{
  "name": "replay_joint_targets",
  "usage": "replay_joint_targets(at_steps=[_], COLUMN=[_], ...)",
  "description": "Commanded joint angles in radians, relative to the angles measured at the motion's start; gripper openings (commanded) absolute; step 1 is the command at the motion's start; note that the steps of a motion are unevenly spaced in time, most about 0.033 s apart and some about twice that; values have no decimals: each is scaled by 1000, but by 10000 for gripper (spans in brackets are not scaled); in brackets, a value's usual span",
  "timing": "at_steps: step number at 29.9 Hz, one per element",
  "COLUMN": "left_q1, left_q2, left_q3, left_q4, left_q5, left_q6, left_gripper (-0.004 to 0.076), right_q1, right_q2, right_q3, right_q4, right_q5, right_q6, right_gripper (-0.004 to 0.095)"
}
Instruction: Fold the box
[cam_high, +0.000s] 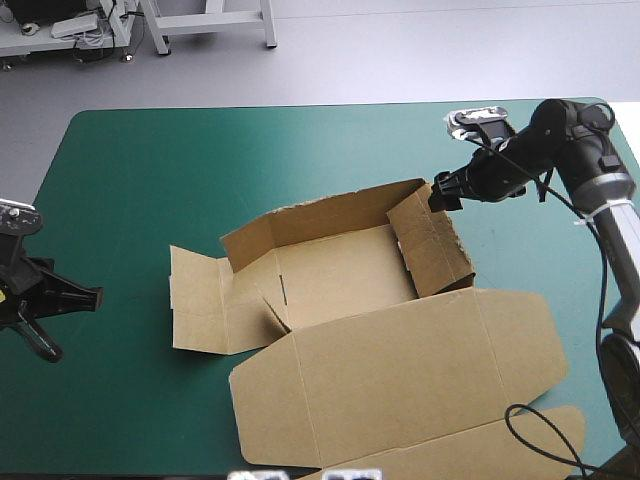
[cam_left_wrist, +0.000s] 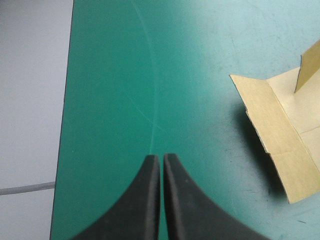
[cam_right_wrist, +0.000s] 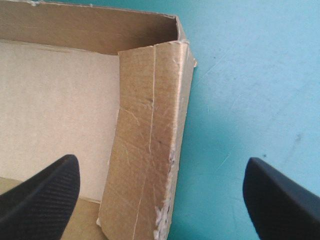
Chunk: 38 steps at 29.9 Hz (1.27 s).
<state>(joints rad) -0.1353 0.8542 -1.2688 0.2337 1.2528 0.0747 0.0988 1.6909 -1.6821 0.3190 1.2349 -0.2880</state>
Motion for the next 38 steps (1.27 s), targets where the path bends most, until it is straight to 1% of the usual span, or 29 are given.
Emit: replay_joint_targets(at_steps=[1,4,6,9,11,14,22,25,27,29,31,33,35,38], left_q1=[0,0,0,0,0,0,0,0,0,0,0,0,0,0], left_q2=[-3,-3,-3,-3,-3,-3,-3,-3,-3,-3,-3,-3,-3,-3], left_q3=[-23,-23,-23,-23,-23,-23,-23,-23,-23,-23,-23,-23,-23,-23], left_q4=[-6,-26,-37,-37,-37,-37,-39,-41,-54,-66,-73,-78,-82,-82], left_q5=[-19,-24,-24,-22,-22,-21,-21,-17,-10,-2,-2,2,9,16], left_q6=[-4,-4,-4,-4,-4,-4,-4,-4,-4,-4,-4,-4,-4,-4], left_gripper=[13,13,13,13,13,13,13,13,13,13,13,13,11,11], right_q1=[0,24,55,100,107,107,109,109,109,109,109,109,109,109], right_q2=[-97,-115,-117,-102,-88,-58,66,126,159,171,173,169,162,153], right_q3=[-34,-14,14,71,97,110,110,110,110,110,108,106,104,104], right_q4=[-3,-17,-51,-157,-197,-197,-132,-136,-136,-132,-120,-111,-106,-106], right_q5=[16,16,16,14,14,14,14,14,14,14,14,14,14,14], right_q6=[21,31,25,33,64,78,79,90,111,116,116,111,97,75], right_gripper=[821,814,814,811,811,811,810,800,732,590,401,177,-6,-18])
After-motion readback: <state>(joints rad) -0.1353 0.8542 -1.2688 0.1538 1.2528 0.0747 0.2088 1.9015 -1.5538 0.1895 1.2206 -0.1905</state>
